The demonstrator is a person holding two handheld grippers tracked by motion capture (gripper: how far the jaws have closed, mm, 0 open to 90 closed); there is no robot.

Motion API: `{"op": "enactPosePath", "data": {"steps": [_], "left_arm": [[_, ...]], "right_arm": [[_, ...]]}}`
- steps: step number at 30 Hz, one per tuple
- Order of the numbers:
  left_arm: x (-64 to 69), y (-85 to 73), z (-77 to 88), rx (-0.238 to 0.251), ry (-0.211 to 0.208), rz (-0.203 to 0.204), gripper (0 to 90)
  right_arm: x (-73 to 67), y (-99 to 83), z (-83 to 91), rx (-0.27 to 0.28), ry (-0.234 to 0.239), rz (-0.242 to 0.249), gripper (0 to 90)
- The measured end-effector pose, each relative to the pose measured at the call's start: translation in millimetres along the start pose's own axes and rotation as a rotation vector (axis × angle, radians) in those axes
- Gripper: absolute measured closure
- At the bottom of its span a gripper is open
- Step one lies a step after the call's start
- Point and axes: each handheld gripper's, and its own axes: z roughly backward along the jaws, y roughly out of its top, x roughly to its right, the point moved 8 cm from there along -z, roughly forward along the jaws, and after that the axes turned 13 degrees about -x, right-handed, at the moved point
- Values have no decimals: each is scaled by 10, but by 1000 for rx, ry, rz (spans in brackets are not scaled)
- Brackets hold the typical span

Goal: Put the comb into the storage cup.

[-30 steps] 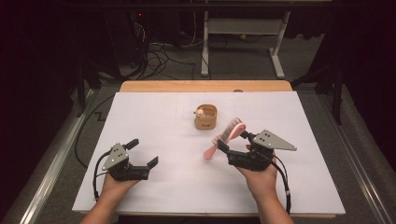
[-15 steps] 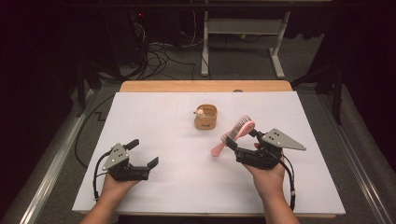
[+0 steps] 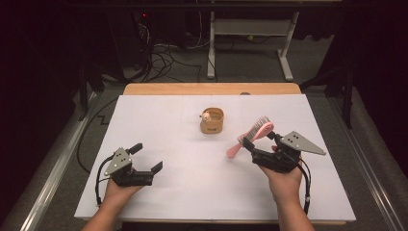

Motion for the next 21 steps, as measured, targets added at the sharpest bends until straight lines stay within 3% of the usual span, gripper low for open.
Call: {"op": "enactPosePath", "data": {"steps": [12,21], "left_arm": [[5,-2,-15,-6,-5,-1,0],[21,-20,-24,-17,-8,-5,0]], "right_arm": [[128,0,83,12,-49,-7,203],[130,25,76,22,-32,-23,203]]}}
